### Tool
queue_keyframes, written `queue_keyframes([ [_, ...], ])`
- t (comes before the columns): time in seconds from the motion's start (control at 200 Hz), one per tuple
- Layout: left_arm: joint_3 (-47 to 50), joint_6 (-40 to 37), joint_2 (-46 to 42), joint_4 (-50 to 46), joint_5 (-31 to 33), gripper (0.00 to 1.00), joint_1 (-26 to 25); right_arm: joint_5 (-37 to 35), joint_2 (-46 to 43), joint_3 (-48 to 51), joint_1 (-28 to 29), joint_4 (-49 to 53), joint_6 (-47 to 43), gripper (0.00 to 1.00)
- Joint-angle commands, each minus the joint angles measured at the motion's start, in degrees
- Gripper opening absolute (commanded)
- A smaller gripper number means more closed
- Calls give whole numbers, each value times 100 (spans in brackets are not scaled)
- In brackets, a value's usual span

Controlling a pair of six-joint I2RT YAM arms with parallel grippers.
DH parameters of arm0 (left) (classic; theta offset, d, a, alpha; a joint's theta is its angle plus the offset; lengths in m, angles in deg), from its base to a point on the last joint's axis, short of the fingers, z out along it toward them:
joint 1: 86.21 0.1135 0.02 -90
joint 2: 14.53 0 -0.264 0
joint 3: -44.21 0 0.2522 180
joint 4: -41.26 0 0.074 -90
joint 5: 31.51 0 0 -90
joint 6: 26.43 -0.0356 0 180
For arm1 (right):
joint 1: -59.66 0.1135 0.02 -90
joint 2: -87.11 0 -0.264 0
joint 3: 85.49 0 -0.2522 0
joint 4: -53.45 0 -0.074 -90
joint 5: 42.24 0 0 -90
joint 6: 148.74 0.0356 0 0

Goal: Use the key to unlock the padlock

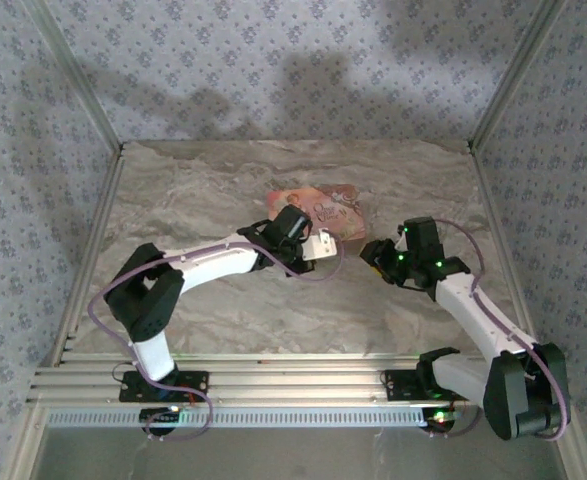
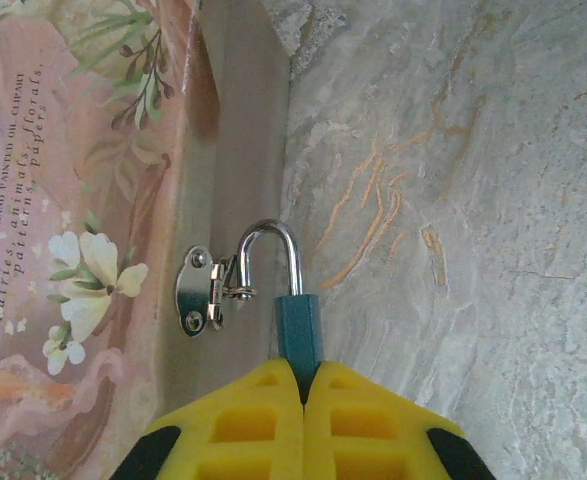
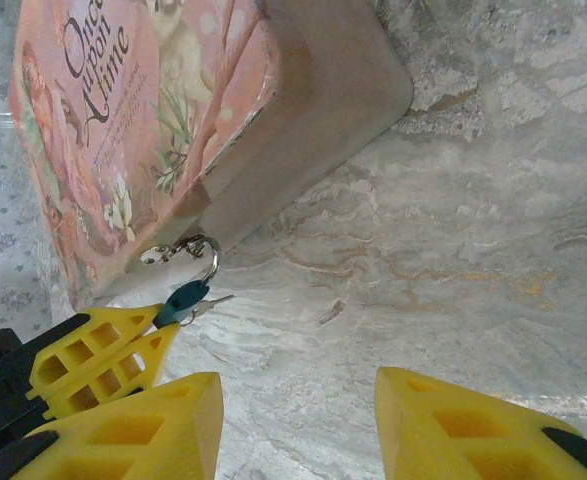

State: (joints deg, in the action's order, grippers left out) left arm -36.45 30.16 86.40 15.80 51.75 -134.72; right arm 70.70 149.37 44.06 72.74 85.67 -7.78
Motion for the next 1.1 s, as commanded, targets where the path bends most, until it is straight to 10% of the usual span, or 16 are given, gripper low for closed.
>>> queue_keyframes([
  [0.0,-41,-78,-33,351,-37,0,-21,-259,-207,31,-25,241,-103,45],
  [0.839,-86,512,-744,511,-674,0,56,-705,-768,212,62,267,245,45],
  [1.094,128,1837,-1707,667,-1005,0,1064,-1022,-563,-133,263,332,140,45],
])
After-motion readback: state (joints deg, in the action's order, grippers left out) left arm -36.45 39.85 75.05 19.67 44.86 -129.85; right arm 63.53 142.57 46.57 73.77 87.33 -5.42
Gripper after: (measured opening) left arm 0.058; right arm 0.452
